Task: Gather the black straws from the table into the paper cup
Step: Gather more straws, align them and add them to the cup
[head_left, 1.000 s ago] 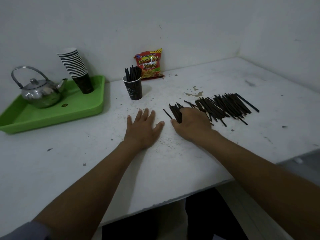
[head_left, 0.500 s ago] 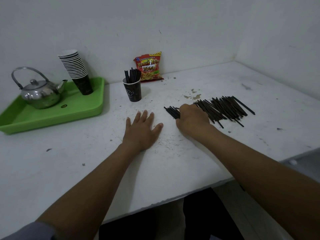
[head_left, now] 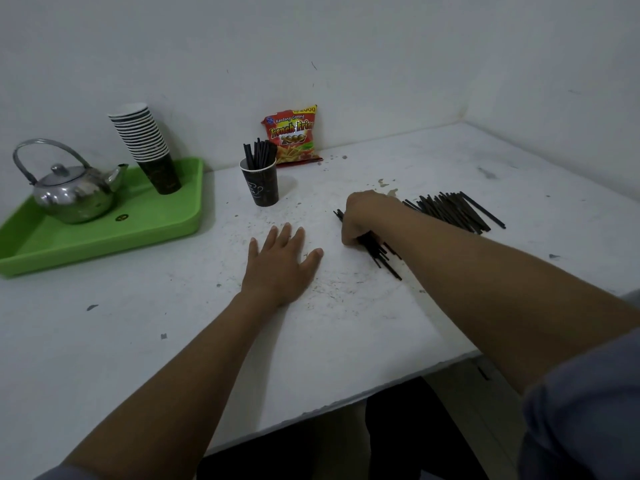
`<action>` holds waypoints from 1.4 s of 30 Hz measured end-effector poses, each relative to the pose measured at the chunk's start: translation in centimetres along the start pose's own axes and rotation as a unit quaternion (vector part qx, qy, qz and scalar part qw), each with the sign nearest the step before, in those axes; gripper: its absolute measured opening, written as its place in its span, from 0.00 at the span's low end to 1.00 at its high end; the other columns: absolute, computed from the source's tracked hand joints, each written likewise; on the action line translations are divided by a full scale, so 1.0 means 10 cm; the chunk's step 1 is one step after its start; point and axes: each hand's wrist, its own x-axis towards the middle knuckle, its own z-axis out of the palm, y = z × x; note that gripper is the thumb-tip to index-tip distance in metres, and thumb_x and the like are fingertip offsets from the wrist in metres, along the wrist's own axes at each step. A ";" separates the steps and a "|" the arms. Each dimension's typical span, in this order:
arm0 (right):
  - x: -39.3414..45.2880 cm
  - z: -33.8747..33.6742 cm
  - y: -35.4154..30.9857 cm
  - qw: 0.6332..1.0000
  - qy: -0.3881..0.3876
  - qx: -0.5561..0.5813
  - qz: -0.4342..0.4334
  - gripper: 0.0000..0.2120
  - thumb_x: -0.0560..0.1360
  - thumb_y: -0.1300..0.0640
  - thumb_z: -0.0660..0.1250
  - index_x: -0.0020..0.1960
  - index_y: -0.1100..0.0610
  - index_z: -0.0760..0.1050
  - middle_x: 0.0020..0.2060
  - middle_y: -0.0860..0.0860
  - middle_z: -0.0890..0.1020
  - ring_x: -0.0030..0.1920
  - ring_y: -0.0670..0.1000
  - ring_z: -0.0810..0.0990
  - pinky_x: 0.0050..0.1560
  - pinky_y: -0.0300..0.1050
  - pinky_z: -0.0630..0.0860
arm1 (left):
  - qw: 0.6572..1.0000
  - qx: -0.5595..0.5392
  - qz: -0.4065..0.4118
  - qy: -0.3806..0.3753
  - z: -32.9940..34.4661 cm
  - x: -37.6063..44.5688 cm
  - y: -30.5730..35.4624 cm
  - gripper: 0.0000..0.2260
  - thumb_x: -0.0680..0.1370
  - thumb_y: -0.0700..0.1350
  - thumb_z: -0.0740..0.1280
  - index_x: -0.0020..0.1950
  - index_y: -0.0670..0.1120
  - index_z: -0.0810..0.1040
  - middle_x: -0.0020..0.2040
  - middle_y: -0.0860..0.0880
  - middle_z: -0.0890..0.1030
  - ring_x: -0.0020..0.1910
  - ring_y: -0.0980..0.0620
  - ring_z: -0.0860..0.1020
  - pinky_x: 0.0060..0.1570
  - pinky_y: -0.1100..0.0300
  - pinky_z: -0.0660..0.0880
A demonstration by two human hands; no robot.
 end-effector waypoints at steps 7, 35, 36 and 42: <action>0.01 0.03 0.00 0.999 -0.029 -0.026 -0.012 0.12 0.76 0.61 0.69 0.58 0.62 0.77 0.53 0.56 0.76 0.53 0.58 0.79 0.49 0.47 0.76 | 1.000 0.000 0.000 -0.003 0.00 0.00 0.00 0.34 0.81 0.68 0.43 0.84 0.53 0.51 0.84 0.50 0.48 0.83 0.48 0.44 0.79 0.39 0.44; 0.07 0.15 -0.08 0.727 0.215 0.628 -0.176 0.19 0.82 0.45 0.64 0.36 0.52 0.66 0.25 0.47 0.66 0.23 0.46 0.63 0.26 0.42 0.60 | 0.913 -0.395 -0.049 0.086 -0.26 -0.33 0.16 0.19 0.86 0.51 0.55 0.71 0.46 0.78 0.66 0.54 0.79 0.65 0.54 0.77 0.67 0.59 0.69; 0.04 0.11 -0.11 0.697 0.204 0.662 -0.183 0.21 0.81 0.45 0.66 0.35 0.52 0.63 0.25 0.49 0.64 0.23 0.47 0.61 0.25 0.42 0.57 | 0.872 -0.478 -0.089 0.057 -0.30 -0.32 0.20 0.18 0.86 0.50 0.56 0.68 0.46 0.80 0.65 0.53 0.81 0.63 0.54 0.78 0.68 0.56 0.71; -0.06 -0.02 -0.22 0.596 0.106 0.765 -0.218 0.28 0.80 0.49 0.69 0.29 0.51 0.57 0.23 0.49 0.58 0.22 0.48 0.55 0.26 0.42 0.51 | 0.487 -0.805 -0.238 -0.241 -0.57 -0.33 0.27 0.19 0.85 0.42 0.54 0.65 0.31 0.75 0.62 0.32 0.81 0.62 0.35 0.79 0.64 0.41 0.76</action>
